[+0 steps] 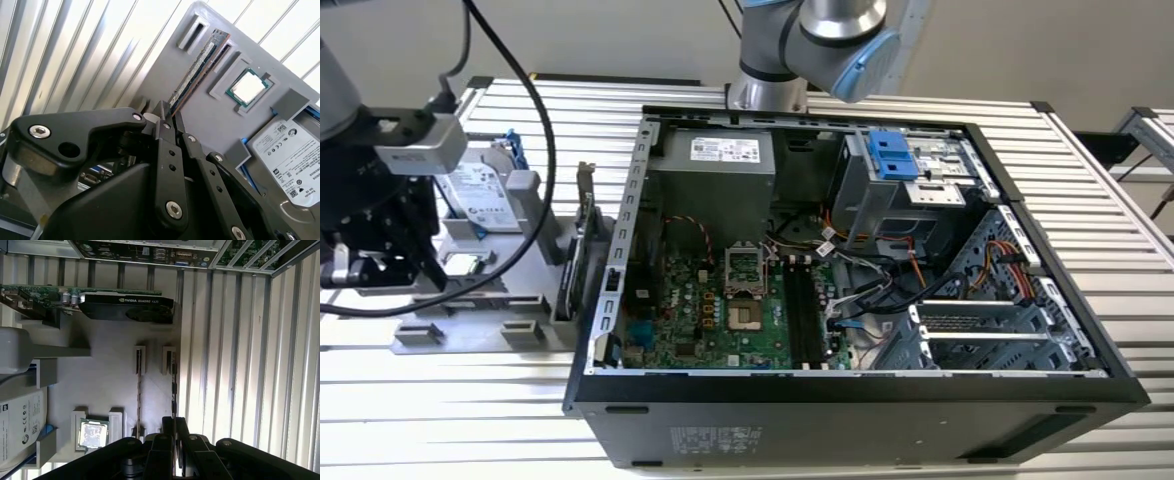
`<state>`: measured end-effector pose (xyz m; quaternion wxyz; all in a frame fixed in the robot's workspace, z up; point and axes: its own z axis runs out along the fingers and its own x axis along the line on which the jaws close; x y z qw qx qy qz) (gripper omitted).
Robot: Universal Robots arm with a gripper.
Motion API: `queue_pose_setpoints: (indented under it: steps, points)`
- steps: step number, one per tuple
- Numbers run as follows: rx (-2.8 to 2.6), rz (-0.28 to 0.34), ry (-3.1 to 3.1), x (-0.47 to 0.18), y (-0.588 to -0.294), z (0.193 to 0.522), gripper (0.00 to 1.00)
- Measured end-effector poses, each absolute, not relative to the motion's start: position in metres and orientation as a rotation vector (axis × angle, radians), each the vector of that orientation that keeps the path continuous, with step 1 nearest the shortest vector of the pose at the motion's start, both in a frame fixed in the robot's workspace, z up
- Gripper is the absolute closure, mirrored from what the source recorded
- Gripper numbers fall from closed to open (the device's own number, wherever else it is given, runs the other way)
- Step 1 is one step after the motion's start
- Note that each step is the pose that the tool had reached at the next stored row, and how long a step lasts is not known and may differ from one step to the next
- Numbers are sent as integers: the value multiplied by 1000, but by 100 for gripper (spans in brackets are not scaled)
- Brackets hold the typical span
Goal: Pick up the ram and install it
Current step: 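Pick up the ram and move it above insertion slot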
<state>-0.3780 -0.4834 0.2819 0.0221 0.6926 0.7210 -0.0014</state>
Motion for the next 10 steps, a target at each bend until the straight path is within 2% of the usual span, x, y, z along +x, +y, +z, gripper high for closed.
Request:
queue_pose_setpoints:
  steps: [10]
  points:
    - [2146, -5, 2234, -378, -483, 289, 100]
